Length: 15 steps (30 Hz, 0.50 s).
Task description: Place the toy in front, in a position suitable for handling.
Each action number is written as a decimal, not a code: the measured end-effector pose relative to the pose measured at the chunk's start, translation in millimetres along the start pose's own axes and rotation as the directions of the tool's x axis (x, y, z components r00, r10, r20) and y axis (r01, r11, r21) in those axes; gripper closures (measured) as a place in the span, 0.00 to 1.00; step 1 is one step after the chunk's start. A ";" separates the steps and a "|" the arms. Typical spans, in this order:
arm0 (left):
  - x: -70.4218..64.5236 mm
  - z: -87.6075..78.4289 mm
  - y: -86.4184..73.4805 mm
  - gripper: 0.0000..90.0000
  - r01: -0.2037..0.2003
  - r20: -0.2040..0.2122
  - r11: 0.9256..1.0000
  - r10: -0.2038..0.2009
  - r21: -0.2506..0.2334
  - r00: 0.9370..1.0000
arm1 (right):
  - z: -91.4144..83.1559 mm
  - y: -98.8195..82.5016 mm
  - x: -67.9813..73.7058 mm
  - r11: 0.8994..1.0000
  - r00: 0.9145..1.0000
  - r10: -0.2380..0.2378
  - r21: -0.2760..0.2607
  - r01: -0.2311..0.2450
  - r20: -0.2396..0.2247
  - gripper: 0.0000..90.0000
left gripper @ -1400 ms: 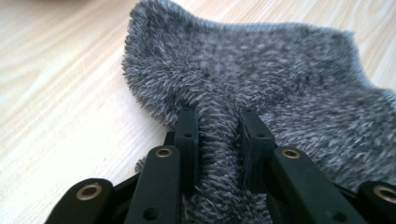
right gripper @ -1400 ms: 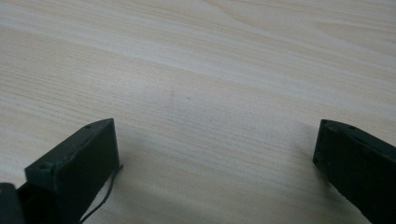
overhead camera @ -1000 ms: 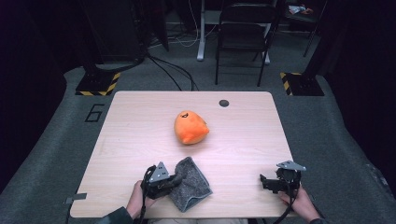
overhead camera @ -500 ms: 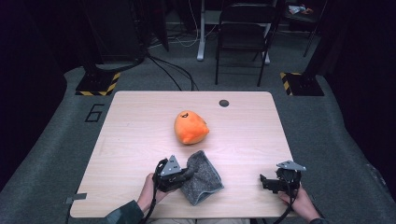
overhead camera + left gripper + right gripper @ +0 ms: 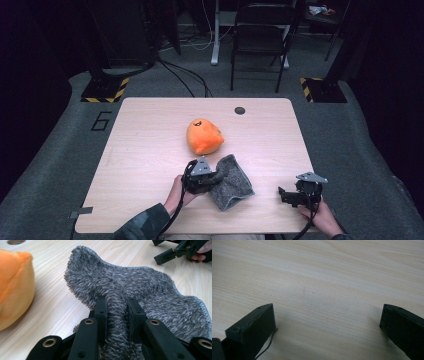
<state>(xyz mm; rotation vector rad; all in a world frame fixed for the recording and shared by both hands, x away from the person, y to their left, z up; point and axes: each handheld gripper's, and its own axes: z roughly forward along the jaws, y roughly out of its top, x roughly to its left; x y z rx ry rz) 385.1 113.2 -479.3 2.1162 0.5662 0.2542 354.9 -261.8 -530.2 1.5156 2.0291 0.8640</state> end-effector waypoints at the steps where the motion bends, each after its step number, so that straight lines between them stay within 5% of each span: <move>1: 1.0 2.8 0.6 0.82 -0.001 0.001 1.000 0.001 0.005 1.000 | 0.0 0.0 0.0 1.000 1.000 0.000 0.000 0.000 0.000 0.00; 15: 0.9 54.3 4.4 0.81 0.010 0.047 0.998 -0.013 0.062 0.999 | -0.1 -0.1 0.0 1.000 1.000 -0.001 0.000 0.001 0.000 0.00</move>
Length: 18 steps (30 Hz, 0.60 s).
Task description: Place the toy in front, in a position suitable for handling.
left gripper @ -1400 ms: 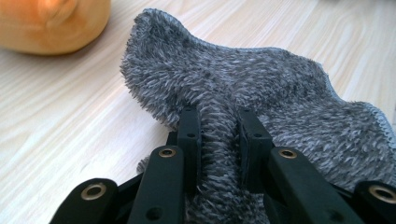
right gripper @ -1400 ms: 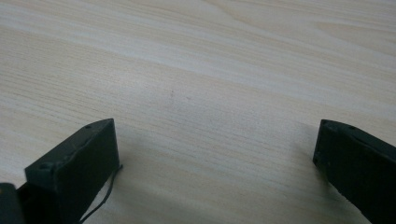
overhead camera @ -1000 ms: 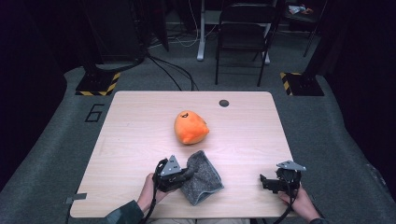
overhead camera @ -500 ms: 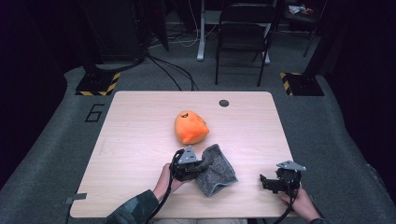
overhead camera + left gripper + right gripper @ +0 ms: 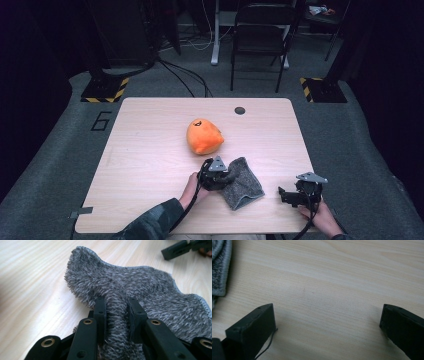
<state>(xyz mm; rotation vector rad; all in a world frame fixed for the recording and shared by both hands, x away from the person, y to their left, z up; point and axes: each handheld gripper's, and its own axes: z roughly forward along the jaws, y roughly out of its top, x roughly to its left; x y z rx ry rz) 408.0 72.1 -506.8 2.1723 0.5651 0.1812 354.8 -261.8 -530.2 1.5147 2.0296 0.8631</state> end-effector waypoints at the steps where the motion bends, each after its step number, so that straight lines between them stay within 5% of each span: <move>1: 0.1 2.4 -0.2 0.81 0.001 0.004 1.000 -0.001 0.006 1.000 | 0.1 0.0 0.1 1.000 1.000 0.001 -0.001 -0.001 0.000 0.00; 5: 1.7 9.8 -2.5 0.75 0.000 -0.002 0.999 0.000 0.038 1.000 | 0.0 0.0 0.1 1.000 1.000 0.001 0.000 -0.001 0.000 0.00; 8: 2.2 10.0 -2.1 0.55 0.004 -0.004 0.999 -0.004 0.054 1.000 | 0.0 0.0 0.0 1.000 1.000 0.000 0.000 0.000 0.000 0.00; 13: -1.5 -6.5 1.5 0.33 -0.012 -0.019 0.998 0.013 0.062 1.000 | 0.0 0.0 0.1 1.000 1.000 0.001 -0.001 -0.001 0.000 0.00; 18: -0.4 -28.3 -2.2 0.24 -0.001 -0.029 0.999 0.002 0.038 1.000 | 0.0 0.0 0.0 1.000 1.000 0.001 0.000 -0.001 0.000 0.00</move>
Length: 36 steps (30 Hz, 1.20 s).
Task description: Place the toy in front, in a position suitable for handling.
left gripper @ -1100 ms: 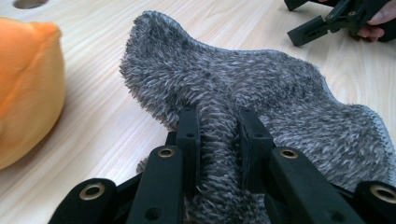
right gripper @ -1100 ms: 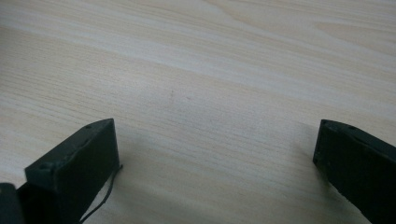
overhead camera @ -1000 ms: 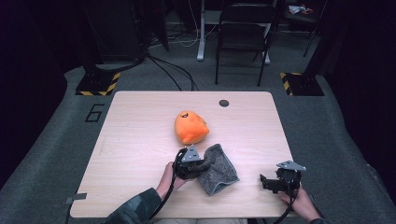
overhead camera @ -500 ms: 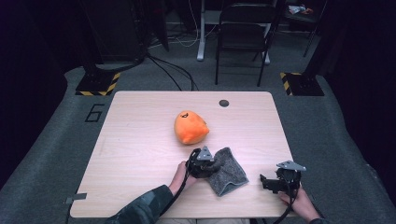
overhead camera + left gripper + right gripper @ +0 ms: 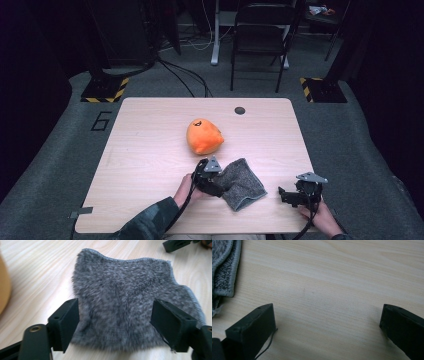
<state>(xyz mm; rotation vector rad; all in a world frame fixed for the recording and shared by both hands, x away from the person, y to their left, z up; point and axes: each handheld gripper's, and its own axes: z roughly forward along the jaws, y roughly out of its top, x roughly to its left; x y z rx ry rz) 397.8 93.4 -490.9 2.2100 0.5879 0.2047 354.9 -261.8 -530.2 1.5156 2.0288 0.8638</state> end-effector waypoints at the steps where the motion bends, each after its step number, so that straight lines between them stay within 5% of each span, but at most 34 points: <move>1: 0.2 -3.9 -1.5 0.24 0.004 -0.004 1.000 -0.004 -0.001 1.000 | 0.0 0.0 0.0 1.000 1.000 -0.001 0.000 0.001 0.000 0.00; 12: 4.1 -59.6 -30.5 0.13 0.054 -0.083 0.999 -0.055 -0.006 0.995 | 0.0 0.0 0.0 1.000 1.000 0.000 0.000 0.000 0.000 0.00; 16: 15.2 -85.6 -52.7 0.11 0.104 -0.156 0.994 -0.108 -0.029 0.982 | 0.1 0.0 0.0 1.000 1.000 0.001 -0.001 -0.001 0.000 0.00; 22: 28.6 -94.2 -83.0 0.02 0.186 -0.228 0.983 -0.180 0.005 0.957 | 0.0 0.0 0.0 1.000 1.000 0.000 0.000 0.000 0.000 0.00; 27: 35.9 -99.9 -95.1 0.00 0.234 -0.235 0.972 -0.225 0.009 0.946 | 0.1 0.2 -0.9 1.000 1.000 -0.009 -0.001 0.009 -0.004 0.00; 29: 38.9 -100.1 -97.7 0.00 0.217 -0.266 0.976 -0.201 0.030 0.943 | 0.6 0.8 -2.8 1.000 0.999 -0.028 0.001 0.028 -0.016 0.00; 33: 47.6 -94.7 -103.0 0.00 0.241 -0.260 0.970 -0.225 0.032 0.939 | -0.4 4.3 0.9 0.997 0.997 -0.080 0.008 0.080 0.002 0.00; 36: 52.3 -91.8 -104.0 0.00 0.232 -0.257 0.971 -0.211 0.054 0.943 | -3.2 6.7 8.7 0.984 0.983 -0.180 -0.002 0.180 0.041 0.03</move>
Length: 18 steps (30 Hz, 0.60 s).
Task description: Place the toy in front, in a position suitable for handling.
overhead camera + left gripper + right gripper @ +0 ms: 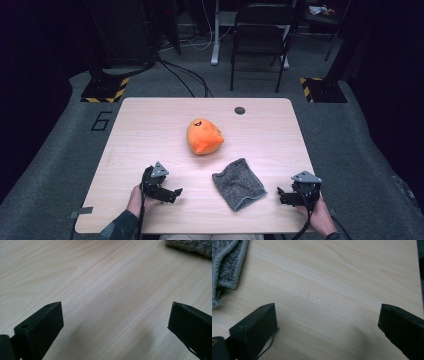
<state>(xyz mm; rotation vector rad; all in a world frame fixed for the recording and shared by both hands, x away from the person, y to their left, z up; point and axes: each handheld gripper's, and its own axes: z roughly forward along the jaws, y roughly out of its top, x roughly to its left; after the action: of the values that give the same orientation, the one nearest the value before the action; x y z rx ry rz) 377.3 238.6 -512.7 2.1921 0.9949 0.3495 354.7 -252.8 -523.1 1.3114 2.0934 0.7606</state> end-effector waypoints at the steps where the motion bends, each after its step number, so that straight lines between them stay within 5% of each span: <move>1: 0.0 0.0 0.0 0.00 0.000 0.000 1.000 0.000 0.000 1.000 | 0.0 0.0 0.0 1.000 1.000 0.000 0.000 0.000 0.000 0.03; 2: -0.1 0.5 -0.3 0.00 0.003 0.002 1.000 -0.003 -0.004 1.000 | -3.2 5.3 7.3 0.998 0.996 -0.070 0.009 0.070 0.054 0.14; 3: -0.4 1.5 -0.8 0.00 -0.001 -0.010 1.000 0.001 -0.012 1.000 | -3.9 7.4 11.2 0.997 0.993 -0.078 0.014 0.077 0.094 0.19; 5: 1.0 1.6 -0.9 0.00 -0.001 -0.005 1.000 0.001 -0.004 1.000 | -6.5 13.0 14.1 0.992 0.985 -0.125 0.038 0.121 0.120 0.15; 8: 3.8 4.6 -1.9 0.00 0.012 0.001 1.000 -0.012 -0.001 1.000 | -15.2 20.7 16.4 0.993 0.992 -0.111 0.044 0.109 0.055 0.16; 14: 6.3 4.6 -1.4 0.00 0.000 -0.033 1.000 0.000 -0.002 0.999 | -31.4 39.9 20.7 0.994 0.993 -0.101 0.031 0.103 -0.056 0.16; 17: 7.4 3.5 -0.6 0.00 -0.004 -0.065 1.000 0.003 -0.026 0.998 | -38.5 47.5 27.7 0.993 0.991 -0.115 -0.015 0.114 -0.068 0.18; 18: 8.2 3.9 -0.7 0.00 -0.001 -0.067 1.000 -0.001 -0.025 0.998 | -38.7 52.1 30.6 0.997 0.992 -0.078 0.006 0.079 -0.095 0.15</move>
<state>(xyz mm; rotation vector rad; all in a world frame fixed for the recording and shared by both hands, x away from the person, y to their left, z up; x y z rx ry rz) 384.3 243.1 -516.4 2.1701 1.0215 0.4354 347.5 -212.6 -464.2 1.2116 2.2127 0.7932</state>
